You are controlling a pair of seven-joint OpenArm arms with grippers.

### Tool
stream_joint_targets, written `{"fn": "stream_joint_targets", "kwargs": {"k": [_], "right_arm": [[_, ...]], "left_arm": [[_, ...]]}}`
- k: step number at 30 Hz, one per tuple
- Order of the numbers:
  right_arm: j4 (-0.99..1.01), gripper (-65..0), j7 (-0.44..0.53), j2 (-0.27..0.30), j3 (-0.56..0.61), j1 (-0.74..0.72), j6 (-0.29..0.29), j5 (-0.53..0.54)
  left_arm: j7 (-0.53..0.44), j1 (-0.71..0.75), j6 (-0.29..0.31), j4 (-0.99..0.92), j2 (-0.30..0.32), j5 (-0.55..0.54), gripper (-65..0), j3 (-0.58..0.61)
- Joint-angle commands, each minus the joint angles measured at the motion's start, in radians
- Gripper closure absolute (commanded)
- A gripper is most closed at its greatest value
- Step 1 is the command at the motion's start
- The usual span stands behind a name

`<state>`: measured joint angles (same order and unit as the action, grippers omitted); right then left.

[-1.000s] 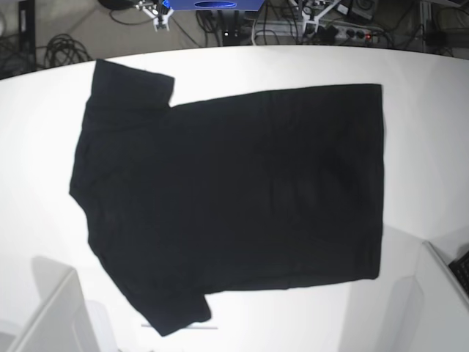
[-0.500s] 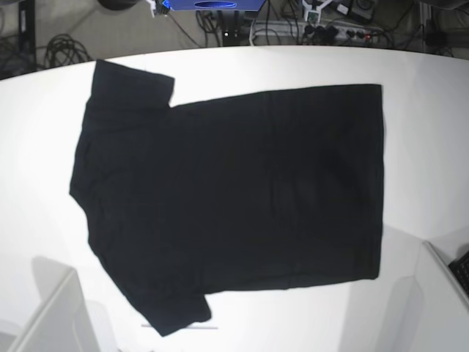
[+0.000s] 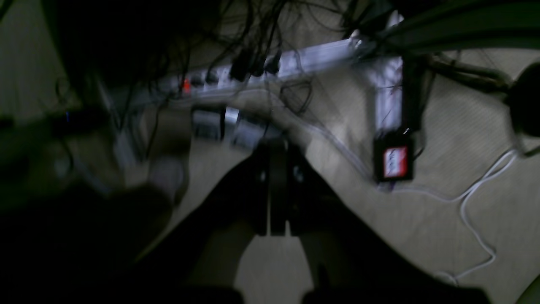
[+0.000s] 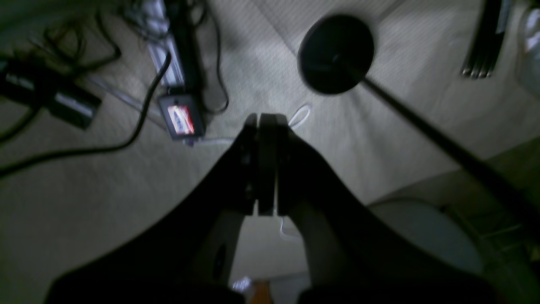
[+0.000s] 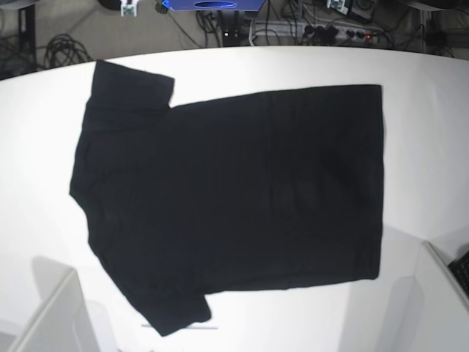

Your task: Fold the T-shirt properly

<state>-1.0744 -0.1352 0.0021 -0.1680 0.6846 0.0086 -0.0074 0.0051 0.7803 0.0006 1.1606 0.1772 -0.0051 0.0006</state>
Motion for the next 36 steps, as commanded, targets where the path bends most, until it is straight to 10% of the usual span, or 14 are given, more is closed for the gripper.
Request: {"fn": "stream_joint_targets", "kwargs": {"k": [1,29,34,36], "right_arm": [[-0.056,0.0,-0.011,0.000,-0.002,0.037,-0.002,0.002],[-0.941,0.0,-0.287,-0.101,-0.224,0.114,-0.003,0.005],[-0.942,-2.3,-0.357,-0.090,-0.226,0.051,-0.005,0.197],[-0.942,-16.1,-0.378,-0.057,-0.221,0.034,-0.005,0.314]], "left_arm": [[-0.012,0.035,-0.006,0.049,0.009,0.000,0.0,-0.007],[-0.001,0.390,-0.006,0.784,0.124,-0.003,0.0,-0.012],[-0.001,0.368,-0.006,0.799,0.123,-0.023,0.0,-0.020],[-0.001,0.342,-0.006,0.792,0.123,-0.114,0.0,-0.073]]}}
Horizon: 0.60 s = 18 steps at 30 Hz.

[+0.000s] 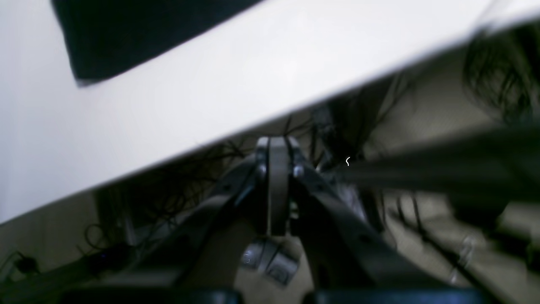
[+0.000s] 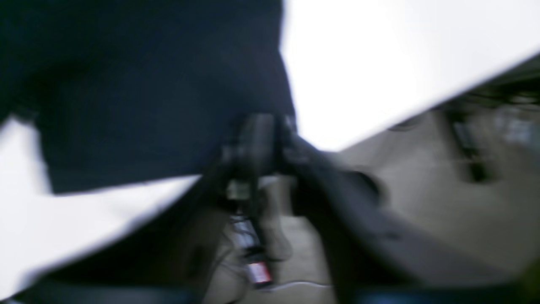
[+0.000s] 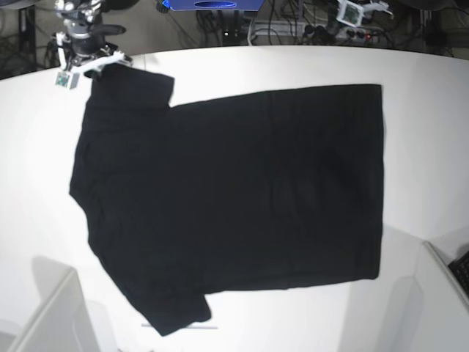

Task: Fold the T-shirt properly
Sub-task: 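Move both grippers to the shirt's shoulder corners and grasp them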

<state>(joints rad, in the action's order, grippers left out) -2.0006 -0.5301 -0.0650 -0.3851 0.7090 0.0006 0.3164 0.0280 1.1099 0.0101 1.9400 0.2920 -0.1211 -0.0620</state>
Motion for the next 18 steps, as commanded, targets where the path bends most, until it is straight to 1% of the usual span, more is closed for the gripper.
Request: {"fn": "stream_joint_targets", "kwargs": {"k": [1,2,3,4,5,7,9,11,13,15,18], "right_arm": [[-0.016,-20.9,0.006,0.031,-0.002,0.001,0.003,0.042],[-0.015,-24.0,-0.005,0.047,-0.001,-0.010,0.003,0.106],[-0.013,-25.7,-0.015,0.060,-0.004,-0.019,0.003,0.171],[-0.012,-26.0,-0.026,0.078,-0.008,-0.035,0.003,0.235],[-0.010,-26.3,-0.038,0.096,-0.010,-0.048,0.003,0.284],[-0.004,-26.6,-0.086,0.161,-0.010,-0.085,0.003,0.378],[0.025,-29.4,-0.155,0.210,-0.012,-0.124,0.003,0.473],[0.056,-33.9,-0.215,0.253,-0.033,-0.157,0.003,0.582],[0.080,-34.5,-0.246,0.273,-0.079,-0.177,0.003,0.660],[0.103,-34.5,-0.279,0.281,-0.143,-0.202,0.003,0.688],[0.169,-34.8,-0.376,0.281,-0.216,-0.253,0.003,0.692]], "left_arm": [[-0.024,0.000,-0.015,0.011,0.008,-0.058,-1.3,-0.042],[-0.024,-0.014,-0.015,0.011,0.009,-0.133,-7.7,-0.075],[-0.024,-0.026,-0.015,0.011,0.013,-0.208,-13.0,-0.112],[-0.024,-0.038,-0.015,0.011,0.014,-0.285,-17.8,-0.147],[-0.023,-0.047,-0.015,0.009,0.016,-0.340,-20.6,-0.177],[-0.018,-0.064,-0.014,0.006,0.016,-0.432,-24.5,-0.232],[0.025,-0.077,0.006,0.008,0.016,-0.455,-26.2,-0.272],[0.082,-0.092,0.061,0.008,0.011,-0.458,-27.2,-0.315],[0.134,-0.106,0.121,0.008,-0.006,-0.460,-27.3,-0.356],[0.177,-0.126,0.172,0.002,-0.041,-0.460,-27.3,-0.404],[0.224,-0.166,0.248,-0.020,-0.090,-0.460,-27.2,-0.502]]}}
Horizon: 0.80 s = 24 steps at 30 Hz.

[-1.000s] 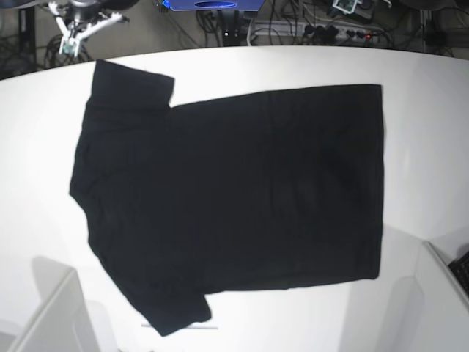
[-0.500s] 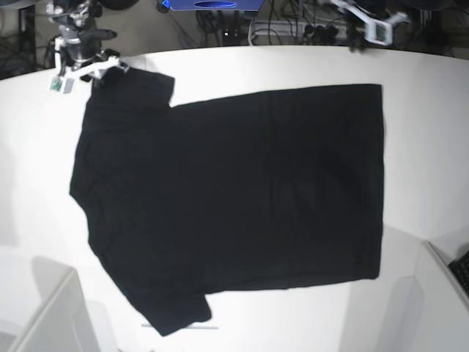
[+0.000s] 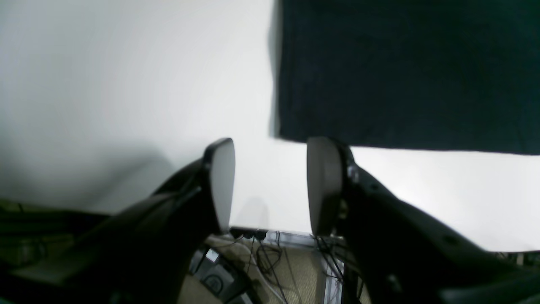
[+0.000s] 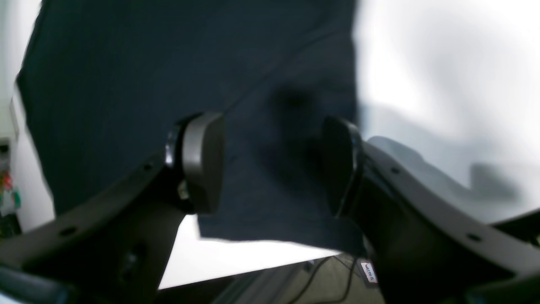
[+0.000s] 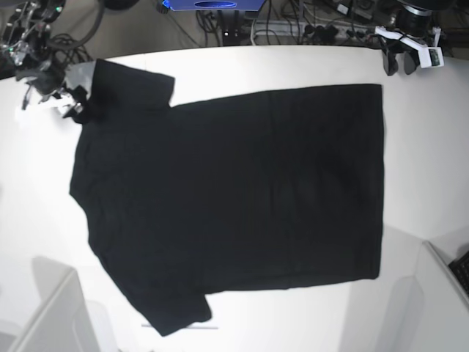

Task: Fold the T-shirt properly
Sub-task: 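Move both grippers to the shirt's shoulder corners and grasp them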

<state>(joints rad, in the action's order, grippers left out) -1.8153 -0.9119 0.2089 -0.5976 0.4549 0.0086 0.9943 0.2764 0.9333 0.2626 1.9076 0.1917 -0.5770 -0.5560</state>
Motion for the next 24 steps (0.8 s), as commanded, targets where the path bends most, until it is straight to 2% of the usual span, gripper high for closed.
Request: {"fn": "stream_joint_targets", "kwargs": {"k": [1,4,8,11,12,14,17,21,24], "right_arm": [[0.016,-35.1,-0.023,0.007,-0.023,-0.014,-0.005,0.018],[0.081,-35.4,-0.071,0.007,-0.052,-0.048,-0.005,0.016],[0.122,-35.4,-0.042,0.011,-0.045,-0.051,-0.005,0.013],[0.173,-35.4,-0.040,0.028,-0.041,-0.051,-0.008,0.011],[0.188,-35.4,-0.040,0.030,-0.041,-0.051,-0.020,0.010],[0.213,-35.4,-0.040,0.030,-0.041,-0.051,-0.080,-0.010],[0.219,-35.1,-0.039,0.021,-0.041,-0.051,-0.158,-0.096],[0.219,-35.0,-0.046,-0.030,-0.041,-0.051,-0.238,-0.186],[0.219,-34.8,-0.048,-0.052,-0.011,-0.046,-0.275,-0.199]], "left_arm": [[-0.002,-0.006,0.014,0.008,-0.002,-0.004,-27.2,-0.037],[0.085,-0.050,0.059,0.008,-0.022,-0.002,-27.2,-0.108],[0.177,-0.099,0.132,0.008,-0.028,-0.004,-27.3,-0.175],[0.215,-0.132,0.148,0.007,-0.044,-0.004,-27.3,-0.194],[0.222,-0.139,0.148,0.007,-0.047,-0.004,-27.3,-0.200],[0.226,-0.152,0.148,0.007,-0.048,-0.004,-27.5,-0.198],[0.226,-0.159,0.148,0.007,-0.056,-0.005,-27.5,-0.195],[0.226,-0.199,0.148,-0.015,-0.071,-0.005,-27.5,-0.195],[0.226,-0.222,0.148,-0.041,-0.074,-0.005,-27.5,-0.194]]}}
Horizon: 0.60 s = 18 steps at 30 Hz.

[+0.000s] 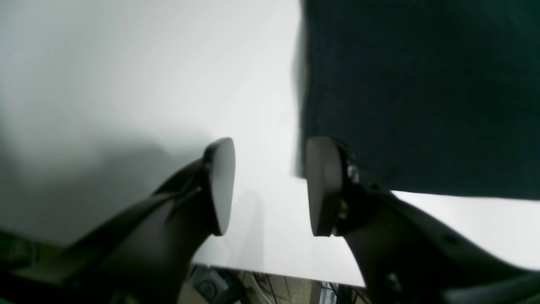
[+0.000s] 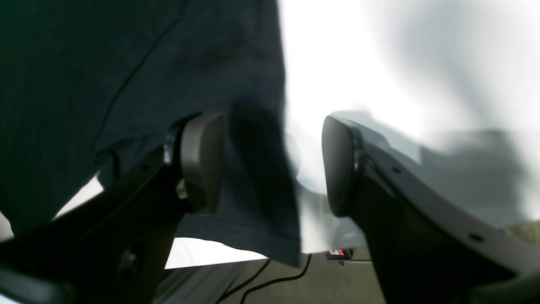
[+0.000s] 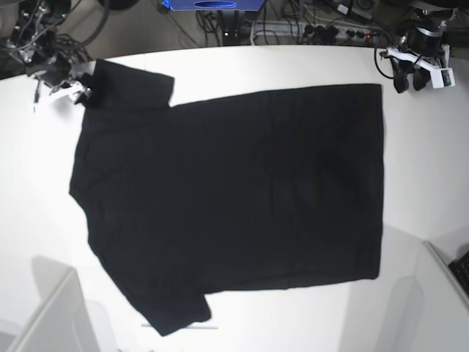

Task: Fold the T-shirt properly
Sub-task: 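Move both grippers to the shirt's shoulder corners and grasp them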

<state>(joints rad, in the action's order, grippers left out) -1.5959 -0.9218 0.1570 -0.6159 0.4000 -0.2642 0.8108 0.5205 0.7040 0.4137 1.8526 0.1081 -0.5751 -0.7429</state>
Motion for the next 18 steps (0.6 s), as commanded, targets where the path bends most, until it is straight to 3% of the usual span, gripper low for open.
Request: {"fn": "stream_joint_targets", "kwargs": {"k": [1,12,14,18], "right_arm": [[-0.001,-34.8,-0.038,-0.001,0.029,0.010,-0.002,-0.017],[0.039,-33.5,-0.030,-0.004,0.067,0.010,-0.004,-0.017],[0.042,-26.1,-0.030,-0.004,0.067,0.010,-0.004,-0.017],[0.084,-0.5,-0.038,-0.003,0.067,-0.008,-0.004,-0.017]], "left_arm": [[-0.016,-0.002,-0.003,0.009,0.000,-0.007,-27.5,-0.007],[-0.016,-0.050,-0.003,-0.087,-0.011,-0.009,-27.3,0.056],[-0.016,-0.057,-0.003,-0.115,-0.031,-0.009,-27.3,0.055],[-0.016,-0.085,-0.003,-0.140,-0.044,-0.009,-27.3,0.056]]}}
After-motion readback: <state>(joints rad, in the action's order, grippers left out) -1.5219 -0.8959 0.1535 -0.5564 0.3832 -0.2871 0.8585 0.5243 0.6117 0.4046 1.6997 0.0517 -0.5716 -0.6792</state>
